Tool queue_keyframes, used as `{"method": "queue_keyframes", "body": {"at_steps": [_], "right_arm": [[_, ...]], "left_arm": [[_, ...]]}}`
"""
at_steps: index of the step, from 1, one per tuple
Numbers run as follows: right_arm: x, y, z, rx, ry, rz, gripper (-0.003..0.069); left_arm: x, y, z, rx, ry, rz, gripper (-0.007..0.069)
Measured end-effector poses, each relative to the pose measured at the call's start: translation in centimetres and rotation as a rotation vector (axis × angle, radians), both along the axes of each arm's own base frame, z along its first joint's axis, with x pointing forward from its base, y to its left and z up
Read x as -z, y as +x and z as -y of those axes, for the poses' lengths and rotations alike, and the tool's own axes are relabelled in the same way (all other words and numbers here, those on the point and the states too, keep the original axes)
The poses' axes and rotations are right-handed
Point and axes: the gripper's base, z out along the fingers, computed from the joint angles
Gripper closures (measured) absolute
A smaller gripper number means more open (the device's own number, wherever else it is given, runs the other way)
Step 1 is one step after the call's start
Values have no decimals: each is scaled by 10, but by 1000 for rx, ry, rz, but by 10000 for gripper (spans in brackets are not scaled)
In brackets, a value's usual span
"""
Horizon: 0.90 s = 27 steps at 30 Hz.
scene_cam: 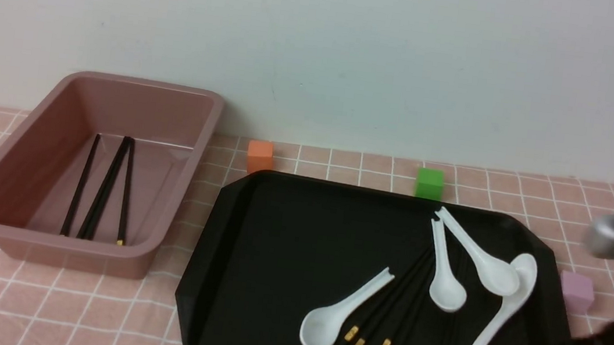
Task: On pink tablecloth take chopsticks from black tray and put them in box.
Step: 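Move the gripper over the chopsticks on the black tray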
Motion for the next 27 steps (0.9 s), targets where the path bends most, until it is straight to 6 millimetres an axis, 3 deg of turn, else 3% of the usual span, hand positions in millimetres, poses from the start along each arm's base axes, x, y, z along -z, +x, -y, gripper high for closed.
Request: {"method": "queue_keyframes", "body": {"at_steps": [6, 9, 14, 15, 22, 27], "right_arm": [[41, 39, -60, -124, -30, -102, 634], [61, 56, -74, -96, -39, -146, 613], [85, 75, -74, -7, -40, -179, 538], [92, 80, -72, 23, -39, -185, 487], [105, 92, -66, 97, -20, -176, 317], [114, 98, -66, 93, -40, -164, 312]], "left_arm": [[0, 0, 0, 0, 0, 0, 554], [0, 0, 0, 0, 0, 0, 554], [0, 0, 0, 0, 0, 0, 554], [0, 0, 0, 0, 0, 0, 554], [0, 0, 0, 0, 0, 0, 554], [0, 0, 0, 0, 0, 0, 554]]}}
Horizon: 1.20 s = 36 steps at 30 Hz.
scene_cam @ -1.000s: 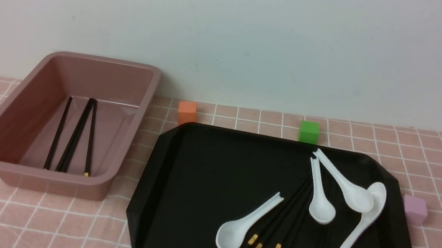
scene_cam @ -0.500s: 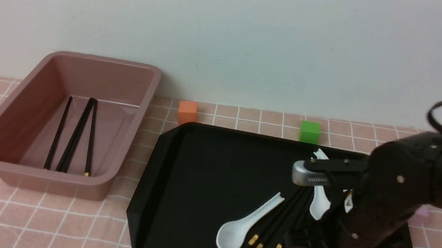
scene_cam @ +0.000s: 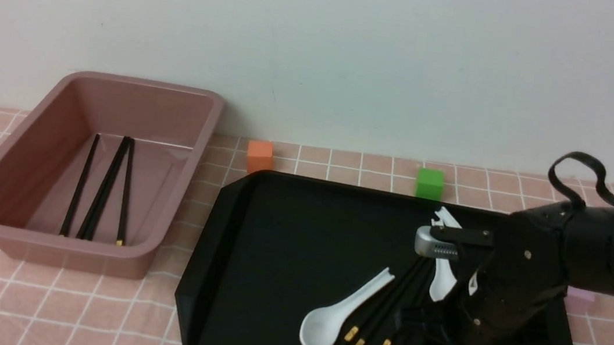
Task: On pink tablecloth take chopsticks from black tray and put them in box.
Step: 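Move the gripper over the chopsticks on the black tray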
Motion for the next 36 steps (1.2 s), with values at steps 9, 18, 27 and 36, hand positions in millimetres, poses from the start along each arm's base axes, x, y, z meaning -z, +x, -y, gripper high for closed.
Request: {"method": "queue_keyframes", "body": {"at_steps": [9, 18, 27, 36], "right_arm": [[6, 4, 0, 3, -35, -20, 375], [5, 3, 2, -2, -52, -40, 519], [-22, -12, 11, 12, -61, -49, 519], [-125, -48, 26, 6, 9, 166, 519]], "left_arm": [[0, 0, 0, 0, 0, 0, 554], [0, 0, 0, 0, 0, 0, 554], [0, 0, 0, 0, 0, 0, 554], [0, 0, 0, 0, 0, 0, 554]]}}
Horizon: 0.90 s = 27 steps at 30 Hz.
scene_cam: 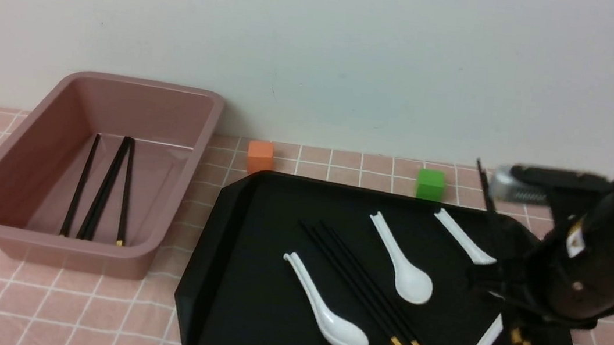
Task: On pink tablecloth take chopsticks from black tray and put them in box.
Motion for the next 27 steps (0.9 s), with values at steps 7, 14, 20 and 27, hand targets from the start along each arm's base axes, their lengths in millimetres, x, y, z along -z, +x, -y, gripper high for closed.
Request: {"method": "queue_keyframes", "body": {"at_steps": [7, 14, 20, 27], "right_arm": [[-75, -1, -77, -266, 144, 225, 519], [-99, 31, -200, -546, 224, 389, 519], [-73, 58, -275, -645, 259, 445, 519], [-22, 87, -312, -651, 253, 469, 519]], "left_arm": [[0, 0, 0, 0, 0, 0, 554], [0, 0, 0, 0, 0, 0, 554], [0, 0, 0, 0, 0, 0, 554], [0, 0, 0, 0, 0, 0, 554]]}}
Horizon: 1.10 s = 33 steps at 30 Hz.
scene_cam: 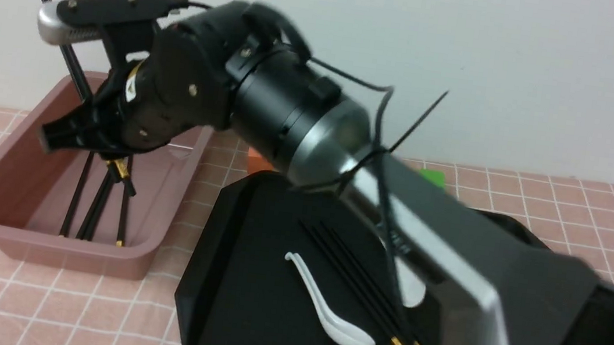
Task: On pink tablecloth take chopsticks from black tray and put them in box.
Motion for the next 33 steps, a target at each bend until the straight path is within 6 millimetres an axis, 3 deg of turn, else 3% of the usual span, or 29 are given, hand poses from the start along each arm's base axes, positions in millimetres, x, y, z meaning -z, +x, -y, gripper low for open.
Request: {"method": "queue_keyframes", "body": {"at_steps": [3, 7, 11, 13, 14, 15, 16, 19, 23, 25, 26, 27, 28, 29, 30, 33], "right_arm": [[15, 7, -4, 9, -22, 24, 502], [18, 16, -2, 24, -1, 50, 373], [-7, 13, 11, 31, 0, 50, 209], [-31, 4, 23, 15, -27, 46, 177], [-31, 4, 23, 13, -36, 42, 177], [-50, -5, 33, 3, -50, 43, 174], [-79, -20, 52, -10, -97, 34, 185], [-119, -42, 78, -30, -125, 40, 240], [-175, -72, 116, -33, -87, 124, 400], [-187, -85, 131, -33, -86, 126, 488], [-188, -87, 133, -33, -86, 126, 498], [-196, -101, 150, -34, -95, 118, 582], [-200, -105, 155, -33, -89, 124, 592], [-197, -117, 170, -32, -122, 103, 657], [-201, -119, 173, -30, -116, 111, 659], [-186, -138, 198, -22, -195, 73, 673]], "left_arm": [[0, 0, 0, 0, 0, 0, 554], [0, 0, 0, 0, 0, 0, 554], [0, 0, 0, 0, -1, 0, 554], [0, 0, 0, 0, -1, 0, 554], [0, 0, 0, 0, -1, 0, 554], [0, 0, 0, 0, -1, 0, 554], [0, 0, 0, 0, -1, 0, 551], [0, 0, 0, 0, -1, 0, 550], [0, 0, 0, 0, -1, 0, 550], [0, 0, 0, 0, -1, 0, 547], [0, 0, 0, 0, -1, 0, 547], [0, 0, 0, 0, -1, 0, 544], [0, 0, 0, 0, -1, 0, 543], [0, 0, 0, 0, -1, 0, 541], [0, 0, 0, 0, -1, 0, 541], [0, 0, 0, 0, -1, 0, 538]]}}
